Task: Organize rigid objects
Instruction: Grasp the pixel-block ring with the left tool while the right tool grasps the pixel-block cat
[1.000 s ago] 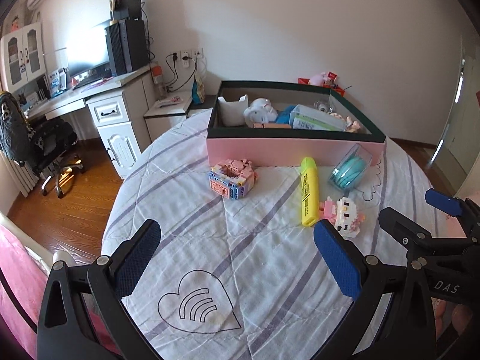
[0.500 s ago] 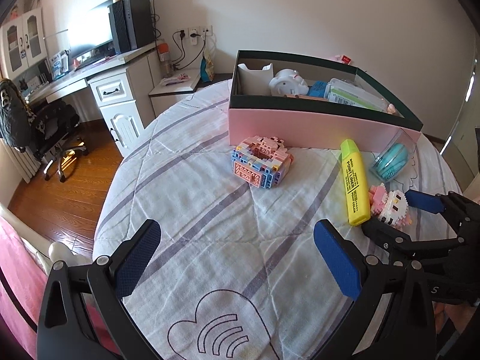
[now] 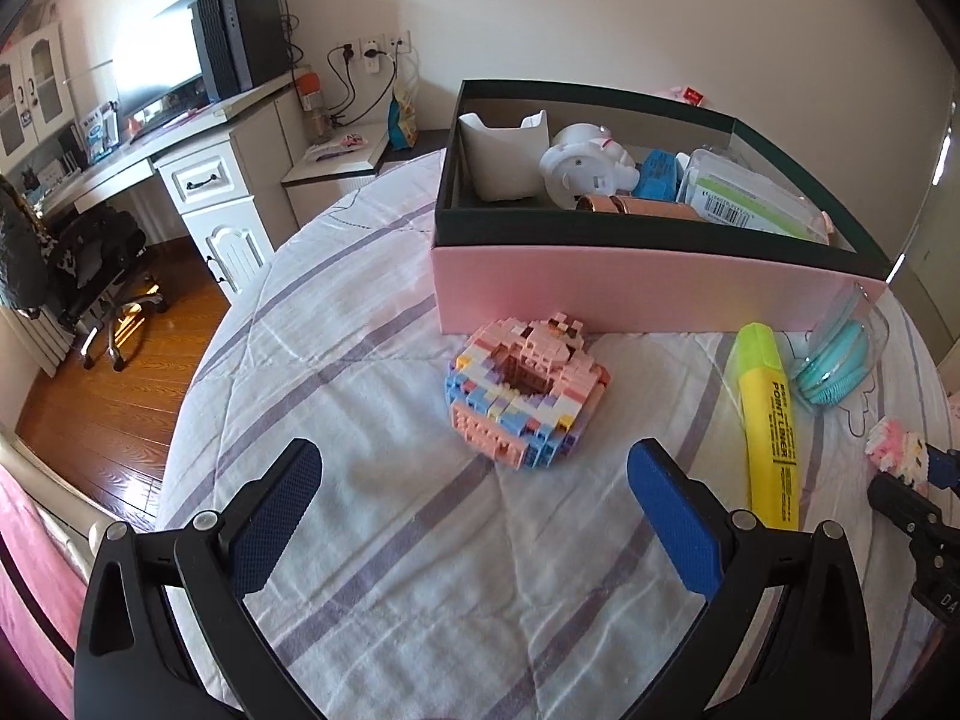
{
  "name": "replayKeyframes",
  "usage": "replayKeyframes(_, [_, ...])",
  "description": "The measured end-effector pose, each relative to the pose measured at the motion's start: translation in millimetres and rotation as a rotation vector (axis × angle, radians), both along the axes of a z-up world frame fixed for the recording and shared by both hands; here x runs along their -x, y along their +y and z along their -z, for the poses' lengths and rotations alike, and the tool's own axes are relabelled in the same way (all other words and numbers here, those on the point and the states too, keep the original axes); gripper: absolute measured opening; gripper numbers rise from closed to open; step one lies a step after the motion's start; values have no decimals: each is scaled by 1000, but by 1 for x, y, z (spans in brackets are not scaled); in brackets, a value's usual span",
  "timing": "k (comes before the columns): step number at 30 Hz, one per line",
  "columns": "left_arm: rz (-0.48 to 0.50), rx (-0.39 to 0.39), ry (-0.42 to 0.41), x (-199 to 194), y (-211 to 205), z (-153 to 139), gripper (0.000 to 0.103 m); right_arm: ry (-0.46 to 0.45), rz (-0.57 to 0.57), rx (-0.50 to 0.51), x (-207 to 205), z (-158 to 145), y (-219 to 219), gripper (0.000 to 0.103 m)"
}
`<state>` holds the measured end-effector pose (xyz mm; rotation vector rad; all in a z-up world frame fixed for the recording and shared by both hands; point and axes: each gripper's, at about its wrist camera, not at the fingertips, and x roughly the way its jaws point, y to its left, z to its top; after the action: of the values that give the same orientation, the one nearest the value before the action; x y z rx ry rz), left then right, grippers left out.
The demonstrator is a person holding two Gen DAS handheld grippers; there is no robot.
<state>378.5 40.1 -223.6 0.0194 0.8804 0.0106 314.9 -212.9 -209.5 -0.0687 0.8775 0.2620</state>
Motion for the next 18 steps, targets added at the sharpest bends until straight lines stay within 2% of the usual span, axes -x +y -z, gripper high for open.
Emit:
replayKeyframes(5, [16, -21, 38, -31, -8, 11, 102, -9, 74, -6, -14, 0, -18, 49])
replayKeyframes(6, [25, -6, 50, -35, -8, 13, 99, -10, 73, -5, -17, 1, -18, 49])
replayKeyframes(8, [39, 19, 22, -33, -8, 10, 79, -10, 73, -1, -20, 1, -16, 49])
replayKeyframes(9, [50, 27, 12, -32, -9, 8, 63, -7, 71, -1, -21, 1, -16, 50])
replayKeyframes(14, [54, 11, -7, -25, -14, 5, 62, -1, 69, 4, -23, 3, -15, 50])
replayKeyframes(18, [54, 23, -13, -5, -16, 2, 62, 4, 68, 3, -23, 4, -16, 50])
